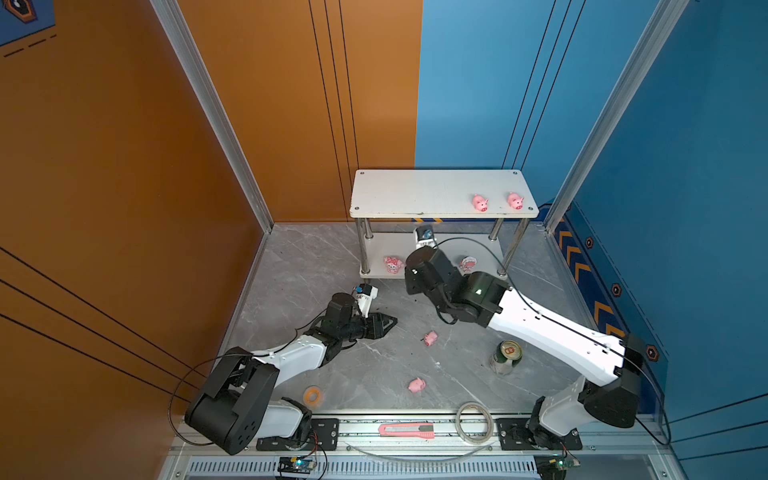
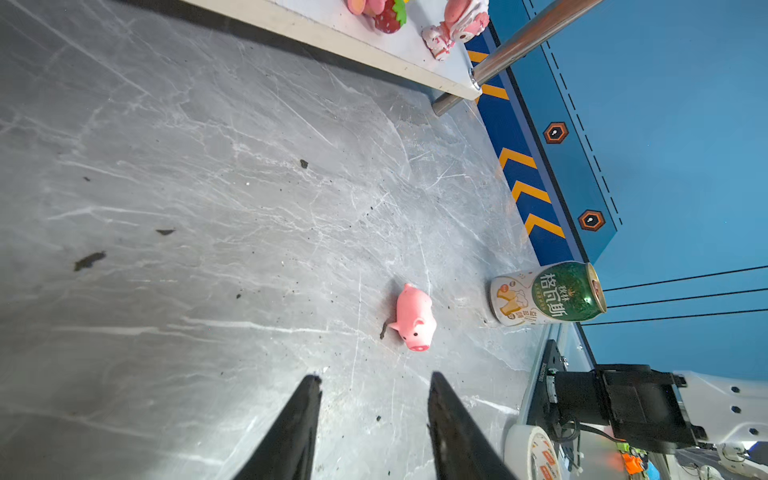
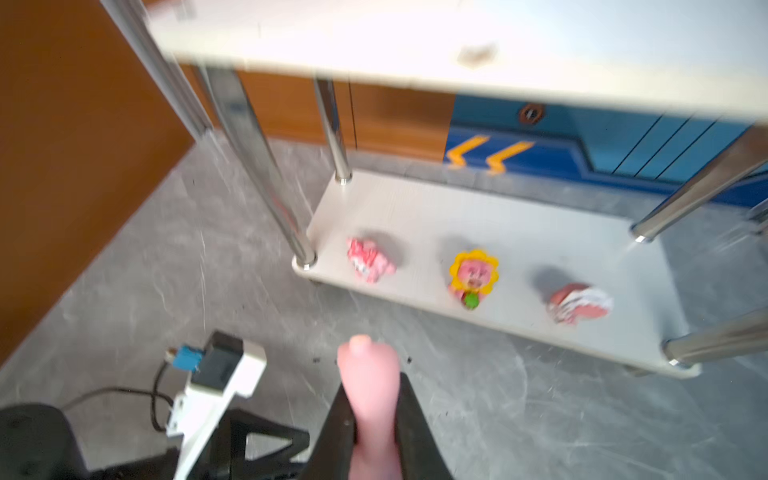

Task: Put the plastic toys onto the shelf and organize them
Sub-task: 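Lift the pink pig with the right gripper up over the top shelf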

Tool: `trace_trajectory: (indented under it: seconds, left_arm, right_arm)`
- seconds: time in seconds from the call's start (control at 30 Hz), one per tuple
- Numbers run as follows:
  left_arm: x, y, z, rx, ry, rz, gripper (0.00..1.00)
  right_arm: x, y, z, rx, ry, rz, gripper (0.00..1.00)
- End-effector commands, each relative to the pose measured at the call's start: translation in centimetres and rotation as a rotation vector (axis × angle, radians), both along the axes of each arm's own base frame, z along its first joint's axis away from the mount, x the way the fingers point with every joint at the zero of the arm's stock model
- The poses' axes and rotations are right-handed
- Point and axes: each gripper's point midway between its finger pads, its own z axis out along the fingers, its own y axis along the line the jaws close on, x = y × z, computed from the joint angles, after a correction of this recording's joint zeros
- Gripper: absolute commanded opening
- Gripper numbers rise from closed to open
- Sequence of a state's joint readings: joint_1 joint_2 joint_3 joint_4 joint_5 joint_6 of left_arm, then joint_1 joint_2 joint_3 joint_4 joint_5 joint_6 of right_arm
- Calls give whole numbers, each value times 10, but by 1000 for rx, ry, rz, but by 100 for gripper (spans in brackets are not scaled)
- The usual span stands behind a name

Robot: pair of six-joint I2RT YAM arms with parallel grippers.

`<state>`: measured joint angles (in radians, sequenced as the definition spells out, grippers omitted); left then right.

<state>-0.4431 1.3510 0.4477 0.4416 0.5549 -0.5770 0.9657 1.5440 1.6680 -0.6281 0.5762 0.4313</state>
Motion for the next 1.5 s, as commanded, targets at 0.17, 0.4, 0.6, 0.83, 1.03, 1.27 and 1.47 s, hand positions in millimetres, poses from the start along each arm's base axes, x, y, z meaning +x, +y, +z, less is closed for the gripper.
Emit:
trace_trajectory:
  seconds: [0.17, 0.4, 0.6, 0.83, 1.03, 1.27, 1.47]
  left_arm:
    - [-4, 4, 5, -24, -14, 0, 45]
    - [0, 6, 2, -20, -2, 11, 45]
    - [3, 5, 2, -20, 2, 14, 45]
    - [1, 5, 2, -21, 0, 11, 45]
    - [1, 6, 2, -22, 0, 12, 45]
    - [1, 5, 3, -25, 2, 14, 45]
    - [1, 6, 3, -24, 1, 18, 45]
  right_arm:
    - [60, -55, 58, -125, -74, -119, 16]
    - [103, -49, 65, -98, -60, -125, 16]
    - [131, -56, 39, -107, -9, -167, 17]
    - [138, -58, 38, -67, -5, -178, 17]
    - [141, -61, 39, -31, 0, -182, 19]
    - [147, -60, 31, -12, 17, -188, 33]
    - [150, -62, 30, -2, 20, -195, 46]
